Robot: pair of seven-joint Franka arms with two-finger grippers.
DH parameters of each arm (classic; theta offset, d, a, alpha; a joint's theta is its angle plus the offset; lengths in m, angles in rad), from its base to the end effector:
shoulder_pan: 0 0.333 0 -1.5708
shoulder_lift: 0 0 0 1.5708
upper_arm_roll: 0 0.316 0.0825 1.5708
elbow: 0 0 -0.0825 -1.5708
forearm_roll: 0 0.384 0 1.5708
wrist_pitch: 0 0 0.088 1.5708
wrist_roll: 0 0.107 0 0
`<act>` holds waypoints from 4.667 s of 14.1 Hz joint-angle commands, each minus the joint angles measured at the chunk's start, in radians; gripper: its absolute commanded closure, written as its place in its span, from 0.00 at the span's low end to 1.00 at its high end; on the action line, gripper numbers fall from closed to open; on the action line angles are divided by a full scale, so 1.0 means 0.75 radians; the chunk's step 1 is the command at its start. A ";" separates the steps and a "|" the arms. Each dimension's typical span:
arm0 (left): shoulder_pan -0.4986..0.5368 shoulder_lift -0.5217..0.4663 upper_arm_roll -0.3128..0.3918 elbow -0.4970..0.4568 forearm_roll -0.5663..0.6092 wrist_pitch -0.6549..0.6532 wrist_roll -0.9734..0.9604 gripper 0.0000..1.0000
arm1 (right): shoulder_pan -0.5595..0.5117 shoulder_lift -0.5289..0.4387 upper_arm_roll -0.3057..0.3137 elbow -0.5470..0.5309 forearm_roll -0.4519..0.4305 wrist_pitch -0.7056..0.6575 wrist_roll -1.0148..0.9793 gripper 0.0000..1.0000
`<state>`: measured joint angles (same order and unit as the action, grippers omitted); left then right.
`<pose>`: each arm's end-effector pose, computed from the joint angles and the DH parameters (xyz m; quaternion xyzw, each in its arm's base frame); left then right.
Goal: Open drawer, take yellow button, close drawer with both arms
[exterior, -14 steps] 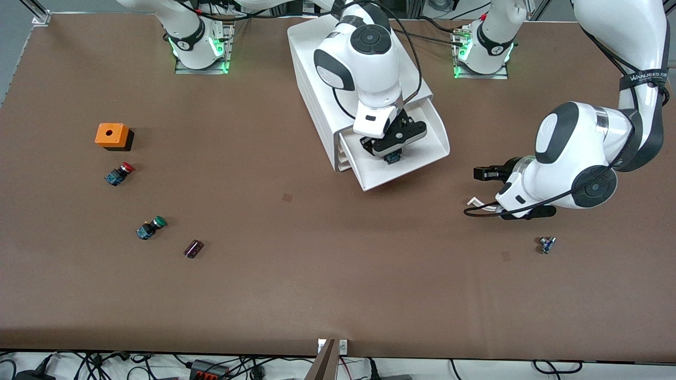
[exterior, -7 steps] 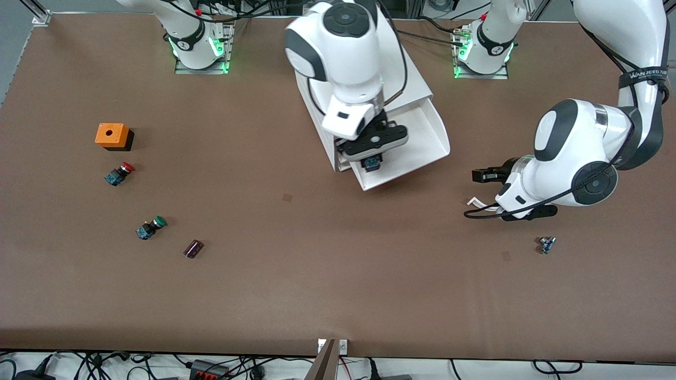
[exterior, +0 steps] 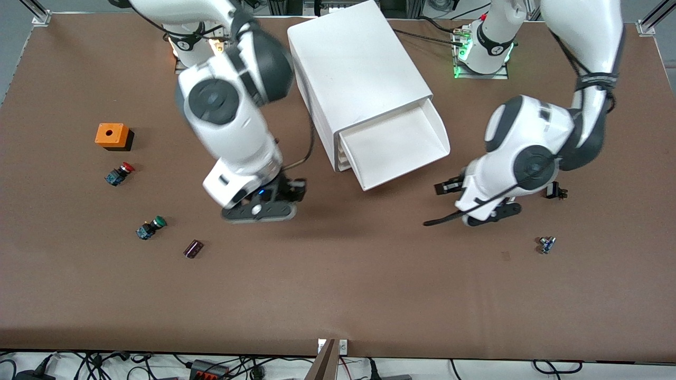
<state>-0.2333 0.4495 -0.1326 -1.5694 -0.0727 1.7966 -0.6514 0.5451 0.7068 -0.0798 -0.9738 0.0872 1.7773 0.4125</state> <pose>0.6139 -0.2304 0.3687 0.9796 0.1562 -0.1262 0.0024 0.6628 0.3649 0.4626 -0.9982 -0.0303 -0.0369 0.0368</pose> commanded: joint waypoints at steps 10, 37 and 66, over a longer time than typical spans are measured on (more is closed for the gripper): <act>-0.196 -0.106 -0.103 -0.214 0.021 0.175 -0.303 0.00 | -0.269 -0.053 0.016 -0.609 0.023 0.152 -0.335 0.96; 0.260 -0.174 -0.253 0.071 0.252 -0.256 0.301 0.00 | -0.338 -0.351 -0.131 -0.457 0.025 -0.161 -0.358 0.00; 0.325 -0.640 0.189 -0.059 0.115 -0.338 1.008 0.00 | -0.743 -0.873 0.002 -0.890 -0.118 -0.116 -0.589 0.00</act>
<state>0.0046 -0.0404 0.0088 -1.6464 -0.0014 1.5734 0.0840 -0.0140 0.1383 -0.0872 -1.5318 0.0152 1.6507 -0.0317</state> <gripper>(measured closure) 0.000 0.000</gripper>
